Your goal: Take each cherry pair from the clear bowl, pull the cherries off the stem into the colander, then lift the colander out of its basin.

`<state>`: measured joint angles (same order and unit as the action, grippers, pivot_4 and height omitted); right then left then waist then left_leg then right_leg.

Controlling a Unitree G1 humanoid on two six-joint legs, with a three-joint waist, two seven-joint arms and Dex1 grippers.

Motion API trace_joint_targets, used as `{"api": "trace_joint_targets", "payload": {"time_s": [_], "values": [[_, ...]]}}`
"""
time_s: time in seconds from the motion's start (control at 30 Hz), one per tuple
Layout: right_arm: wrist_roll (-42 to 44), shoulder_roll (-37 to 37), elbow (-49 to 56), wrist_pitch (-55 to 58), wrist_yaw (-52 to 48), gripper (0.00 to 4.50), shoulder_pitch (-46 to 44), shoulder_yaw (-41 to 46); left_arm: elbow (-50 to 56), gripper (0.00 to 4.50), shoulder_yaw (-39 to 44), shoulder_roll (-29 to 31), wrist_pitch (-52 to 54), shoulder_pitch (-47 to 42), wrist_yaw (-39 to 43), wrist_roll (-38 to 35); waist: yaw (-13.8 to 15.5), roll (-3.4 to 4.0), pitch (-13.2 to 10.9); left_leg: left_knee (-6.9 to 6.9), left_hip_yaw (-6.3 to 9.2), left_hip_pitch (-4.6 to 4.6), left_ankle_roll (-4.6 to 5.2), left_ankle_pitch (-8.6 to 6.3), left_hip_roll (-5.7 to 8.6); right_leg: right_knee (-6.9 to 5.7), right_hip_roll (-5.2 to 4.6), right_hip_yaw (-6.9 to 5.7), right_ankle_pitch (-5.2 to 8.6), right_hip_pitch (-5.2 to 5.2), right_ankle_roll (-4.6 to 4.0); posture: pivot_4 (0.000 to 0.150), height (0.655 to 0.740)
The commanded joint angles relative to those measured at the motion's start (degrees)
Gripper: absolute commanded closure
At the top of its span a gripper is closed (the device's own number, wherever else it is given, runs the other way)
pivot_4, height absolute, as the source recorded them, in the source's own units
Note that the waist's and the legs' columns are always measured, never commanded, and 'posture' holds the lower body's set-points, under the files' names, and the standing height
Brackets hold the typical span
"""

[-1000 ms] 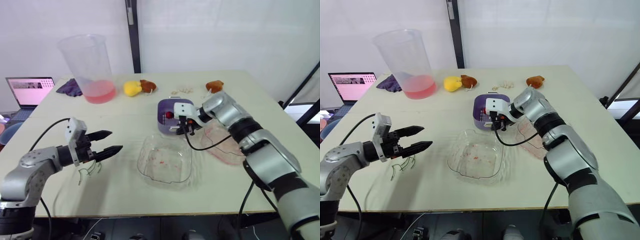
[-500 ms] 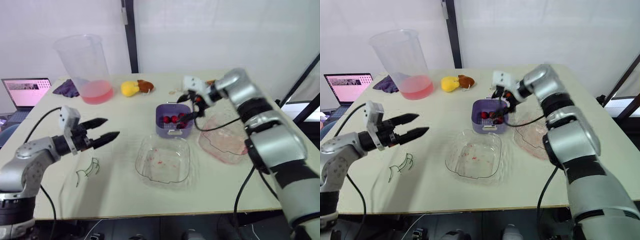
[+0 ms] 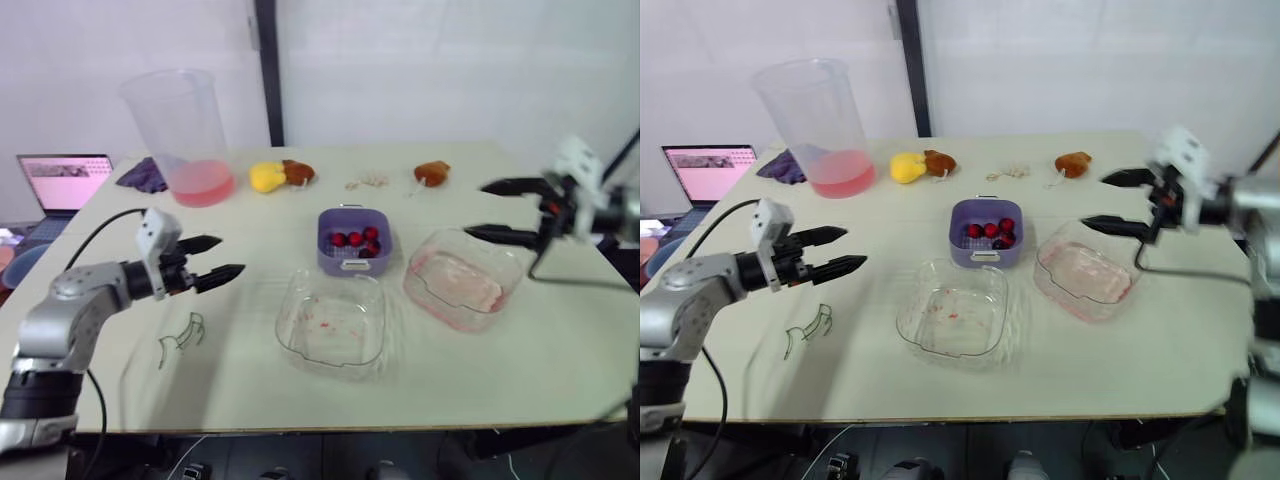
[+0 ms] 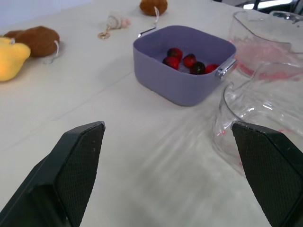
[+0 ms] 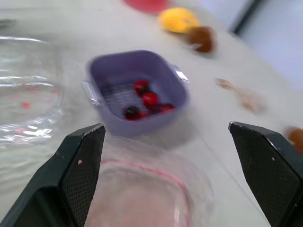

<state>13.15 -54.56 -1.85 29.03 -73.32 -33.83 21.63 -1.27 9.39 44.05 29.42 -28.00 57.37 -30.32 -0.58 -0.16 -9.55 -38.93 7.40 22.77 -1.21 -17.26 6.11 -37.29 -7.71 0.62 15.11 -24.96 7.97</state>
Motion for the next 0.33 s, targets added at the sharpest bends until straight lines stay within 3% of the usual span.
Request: {"api": "trace_joint_targets", "payload": {"time_s": [0.03,0.17,0.33], "values": [[3.6,2.3,11.3,2.6,6.6,0.02,10.3,12.9,0.1,0.00,-0.1,0.7,-0.8,-0.8,1.5,0.2,-0.1,0.01,0.0,0.00,0.00,-0.04,0.01,0.00,0.00,0.01,0.00,0.02,0.00,0.05,0.00,0.150,0.7400],[5.4,4.4,17.8,3.5,10.1,0.02,22.2,20.5,-0.6,0.00,2.3,-0.3,0.3,1.1,0.6,-1.5,-0.1,0.02,0.0,0.03,-0.11,-0.20,0.04,-0.02,-0.03,0.00,0.03,0.11,0.00,0.14,0.00,0.150,0.7400],[8.1,3.9,18.1,3.1,12.9,0.02,26.8,23.5,-1.1,0.00,2.7,0.7,-1.8,6.4,3.0,-0.5,-0.4,0.03,0.0,0.08,-0.30,-0.39,0.08,-0.04,-0.08,-0.01,0.05,0.26,0.00,0.21,0.00,0.150,0.7400]]}}
